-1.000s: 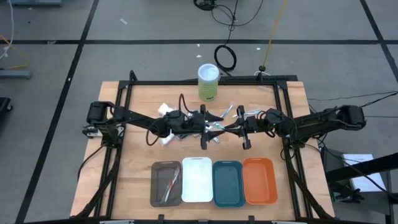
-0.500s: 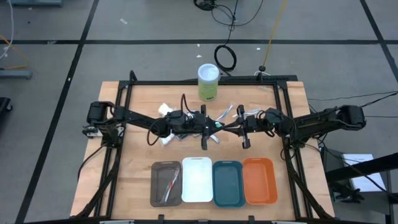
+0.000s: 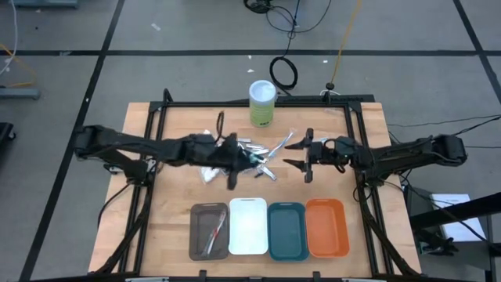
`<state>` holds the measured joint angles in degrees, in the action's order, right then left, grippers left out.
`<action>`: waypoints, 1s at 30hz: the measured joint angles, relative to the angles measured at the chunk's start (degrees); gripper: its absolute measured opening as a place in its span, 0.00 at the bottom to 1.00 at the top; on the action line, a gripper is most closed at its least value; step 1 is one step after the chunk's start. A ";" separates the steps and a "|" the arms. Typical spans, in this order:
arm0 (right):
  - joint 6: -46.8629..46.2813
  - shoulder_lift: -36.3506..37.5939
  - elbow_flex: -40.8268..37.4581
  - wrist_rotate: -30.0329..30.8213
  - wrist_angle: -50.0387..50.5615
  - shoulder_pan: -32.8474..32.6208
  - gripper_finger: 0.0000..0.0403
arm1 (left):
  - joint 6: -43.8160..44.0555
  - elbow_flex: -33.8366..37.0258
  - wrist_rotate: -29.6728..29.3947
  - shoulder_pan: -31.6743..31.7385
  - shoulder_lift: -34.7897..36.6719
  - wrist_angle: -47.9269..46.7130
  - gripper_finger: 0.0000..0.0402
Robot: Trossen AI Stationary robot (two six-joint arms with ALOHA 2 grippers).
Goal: Pick & Place Travel size toiletries
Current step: Put the green toothbrush into the black bin
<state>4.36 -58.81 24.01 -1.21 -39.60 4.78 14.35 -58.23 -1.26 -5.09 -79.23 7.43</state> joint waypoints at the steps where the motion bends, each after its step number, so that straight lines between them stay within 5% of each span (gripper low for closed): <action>1: 0.00 0.80 0.00 0.02 0.99 0.00 0.53 | 1.92 1.16 -1.12 -1.73 1.07 -1.50 0.01; 7: 0.00 6.14 -0.02 -0.02 5.27 0.00 0.55 | 15.73 12.78 -11.16 -16.36 7.76 2.21 0.01; 13: 1.12 10.26 -0.02 -0.04 8.32 0.00 0.52 | 45.14 23.00 -12.50 -32.26 10.70 3.45 0.01; 17: 0.92 11.12 -0.02 -0.08 8.32 0.00 0.51 | 59.36 26.05 -24.34 -39.85 10.46 4.01 0.01; 30: 0.97 11.19 -0.02 -0.07 7.33 0.00 0.51 | 59.45 26.79 -24.71 -40.71 10.28 2.06 0.20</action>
<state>5.33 -47.62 23.99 -1.28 -32.27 4.78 73.80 -31.44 -25.97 -45.80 -68.95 9.49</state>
